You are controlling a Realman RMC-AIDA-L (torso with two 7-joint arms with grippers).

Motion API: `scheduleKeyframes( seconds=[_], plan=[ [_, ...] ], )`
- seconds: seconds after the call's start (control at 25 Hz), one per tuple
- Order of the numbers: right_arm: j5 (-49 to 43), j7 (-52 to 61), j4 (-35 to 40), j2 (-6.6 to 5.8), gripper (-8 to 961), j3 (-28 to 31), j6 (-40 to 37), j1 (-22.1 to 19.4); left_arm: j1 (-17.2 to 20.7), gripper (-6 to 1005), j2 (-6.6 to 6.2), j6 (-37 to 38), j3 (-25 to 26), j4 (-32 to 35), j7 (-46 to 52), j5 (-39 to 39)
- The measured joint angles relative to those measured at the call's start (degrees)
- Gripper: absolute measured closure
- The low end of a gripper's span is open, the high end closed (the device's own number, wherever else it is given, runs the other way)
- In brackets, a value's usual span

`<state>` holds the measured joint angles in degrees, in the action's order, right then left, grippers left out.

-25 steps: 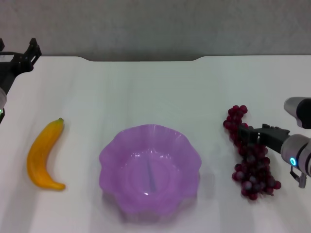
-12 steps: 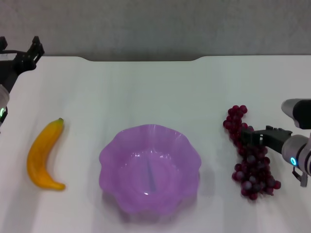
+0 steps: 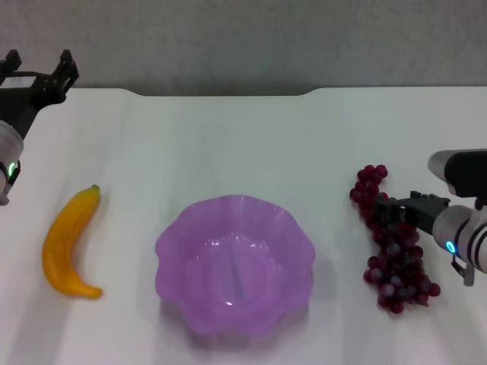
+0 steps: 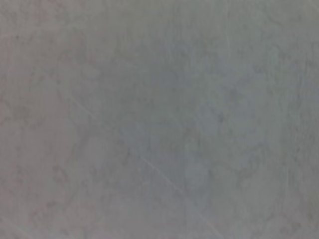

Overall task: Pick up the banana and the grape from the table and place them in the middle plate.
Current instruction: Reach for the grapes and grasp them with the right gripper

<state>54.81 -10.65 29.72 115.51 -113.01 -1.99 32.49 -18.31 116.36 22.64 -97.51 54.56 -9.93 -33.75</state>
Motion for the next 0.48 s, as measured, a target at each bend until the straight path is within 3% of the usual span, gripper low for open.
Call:
scheduleKeyframes(
  seconds=[0.48],
  plan=[
    [0.05,8.73,-0.02,0.16,194,-8.83,-3.19,-1.33,0.24,168,0.0,-0.06,-0.05,0.02,0.09,0.0]
  ],
)
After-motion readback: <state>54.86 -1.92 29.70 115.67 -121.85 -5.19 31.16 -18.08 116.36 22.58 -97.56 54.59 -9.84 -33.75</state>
